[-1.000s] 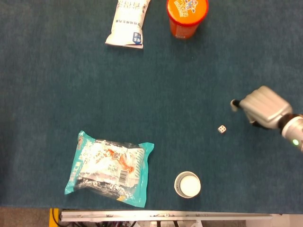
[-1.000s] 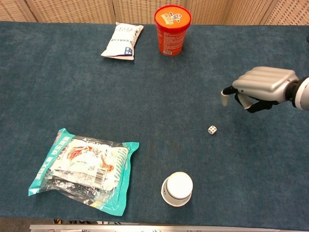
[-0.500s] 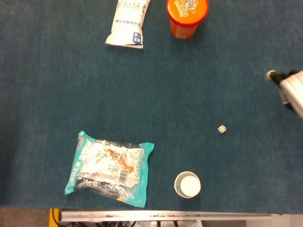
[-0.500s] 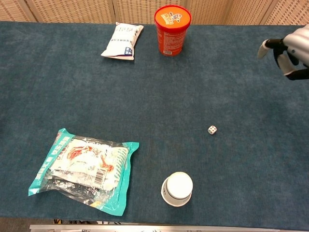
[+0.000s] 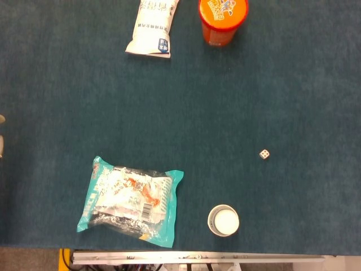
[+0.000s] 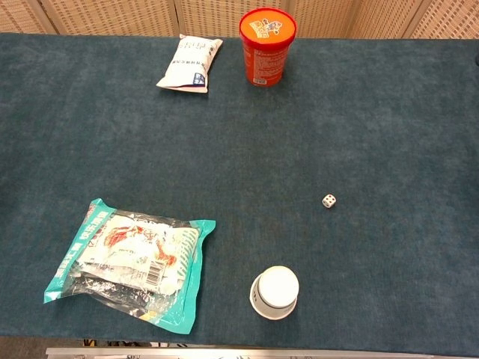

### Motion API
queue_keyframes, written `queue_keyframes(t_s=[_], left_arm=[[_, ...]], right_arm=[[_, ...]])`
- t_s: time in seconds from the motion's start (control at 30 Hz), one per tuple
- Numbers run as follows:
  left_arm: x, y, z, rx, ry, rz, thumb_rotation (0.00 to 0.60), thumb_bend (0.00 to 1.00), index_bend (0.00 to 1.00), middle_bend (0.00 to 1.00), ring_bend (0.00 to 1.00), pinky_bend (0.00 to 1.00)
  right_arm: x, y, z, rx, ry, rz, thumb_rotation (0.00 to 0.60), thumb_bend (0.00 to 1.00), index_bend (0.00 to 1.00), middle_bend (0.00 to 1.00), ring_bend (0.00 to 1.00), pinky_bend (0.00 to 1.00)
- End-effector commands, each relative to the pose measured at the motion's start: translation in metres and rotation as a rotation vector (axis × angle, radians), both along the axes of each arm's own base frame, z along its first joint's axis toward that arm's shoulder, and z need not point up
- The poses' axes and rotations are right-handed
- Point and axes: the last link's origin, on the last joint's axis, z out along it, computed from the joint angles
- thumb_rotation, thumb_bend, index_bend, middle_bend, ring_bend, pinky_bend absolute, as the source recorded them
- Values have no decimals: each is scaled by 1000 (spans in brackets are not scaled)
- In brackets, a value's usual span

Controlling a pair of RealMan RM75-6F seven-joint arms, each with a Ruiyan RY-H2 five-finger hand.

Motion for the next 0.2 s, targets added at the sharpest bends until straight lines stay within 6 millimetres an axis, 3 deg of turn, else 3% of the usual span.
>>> queue_keyframes(t_s=[0.03,0.2], left_arm=[[2,1,1,-2,3,-2,600,459,370,527,356,457],[4,-1,2,0,2,-1,600,458,376,527,356,457]], right_arm=[[-11,10,4,-59,-23,-41,600,547,356,507,450,554],[-21,22,8,-102,-68,-85,600,547,356,507,450,554]])
